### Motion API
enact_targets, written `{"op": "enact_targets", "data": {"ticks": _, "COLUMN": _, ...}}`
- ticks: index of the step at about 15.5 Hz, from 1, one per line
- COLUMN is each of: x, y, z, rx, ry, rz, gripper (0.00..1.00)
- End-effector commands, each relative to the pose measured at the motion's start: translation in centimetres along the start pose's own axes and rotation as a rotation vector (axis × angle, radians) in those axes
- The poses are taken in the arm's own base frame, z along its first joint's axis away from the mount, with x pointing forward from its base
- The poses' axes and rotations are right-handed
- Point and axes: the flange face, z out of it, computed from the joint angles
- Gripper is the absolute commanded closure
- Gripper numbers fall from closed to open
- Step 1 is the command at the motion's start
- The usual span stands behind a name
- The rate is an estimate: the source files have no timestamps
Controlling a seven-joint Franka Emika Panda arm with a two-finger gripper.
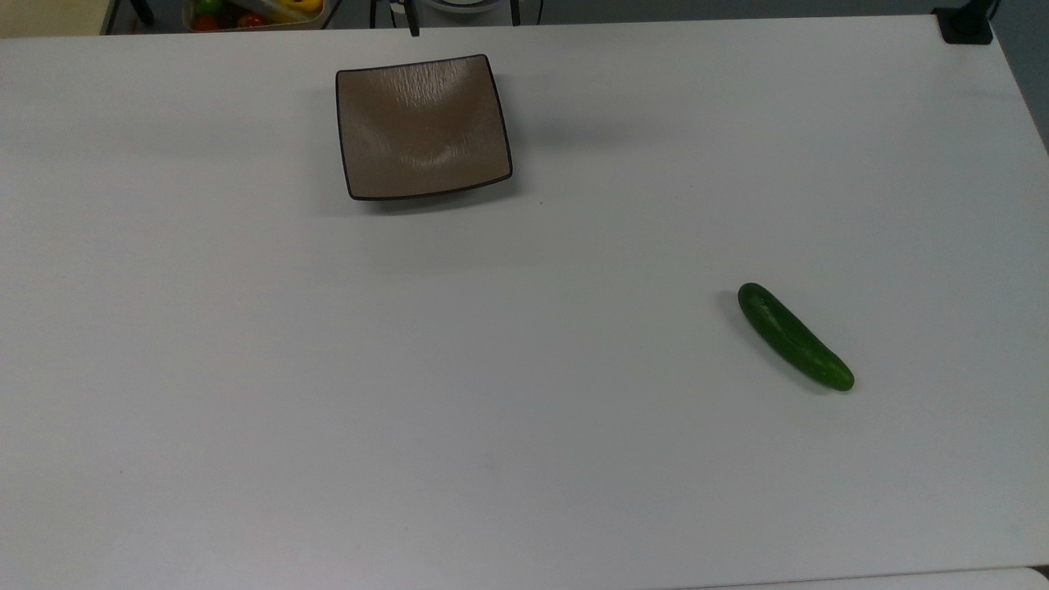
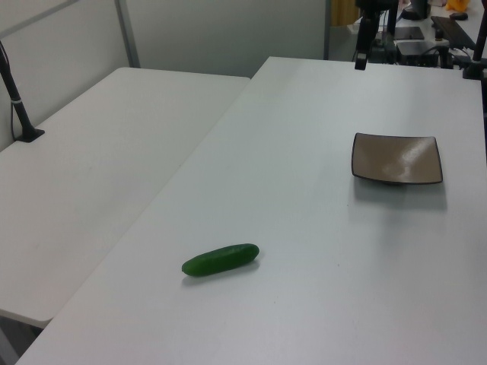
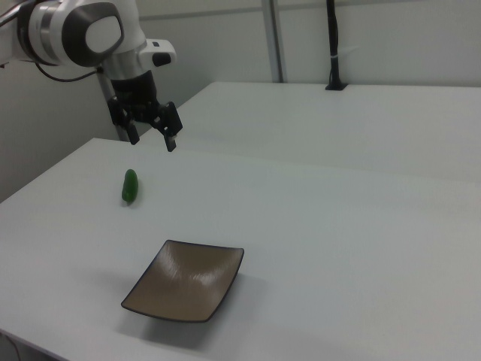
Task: Cucumber placed on a ceramic plate
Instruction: 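Move the open gripper from above the plate toward the green cucumber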
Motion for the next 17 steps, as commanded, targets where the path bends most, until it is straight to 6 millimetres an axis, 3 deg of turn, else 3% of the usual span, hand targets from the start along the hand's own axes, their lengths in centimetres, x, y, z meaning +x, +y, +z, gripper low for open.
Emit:
{"op": "enact_targets", "data": {"ticks": 1, "x": 0.9, "y": -0.7, "z": 0.7, "rx": 0.017, "ry": 0.029, "rz": -0.019, "gripper": 0.0}}
{"op": "enact_targets", "data": {"ticks": 9, "x": 1.9, "y": -3.2, "z": 2.6, "rx": 0.034, "ry": 0.021, "rz": -0.062, "gripper": 0.0}}
{"op": "enact_targets", "data": {"ticks": 11, "x": 2.6, "y": -5.3, "z": 4.2, "rx": 0.042, "ry": 0.01, "rz": -0.096, "gripper": 0.0}}
{"op": "enact_targets", "data": {"ticks": 12, "x": 4.0, "y": -6.5, "z": 4.8, "rx": 0.043, "ry": 0.042, "rz": -0.102, "gripper": 0.0}}
{"op": "enact_targets", "data": {"ticks": 17, "x": 7.4, "y": -13.2, "z": 5.2, "rx": 0.042, "ry": 0.163, "rz": -0.199, "gripper": 0.0}}
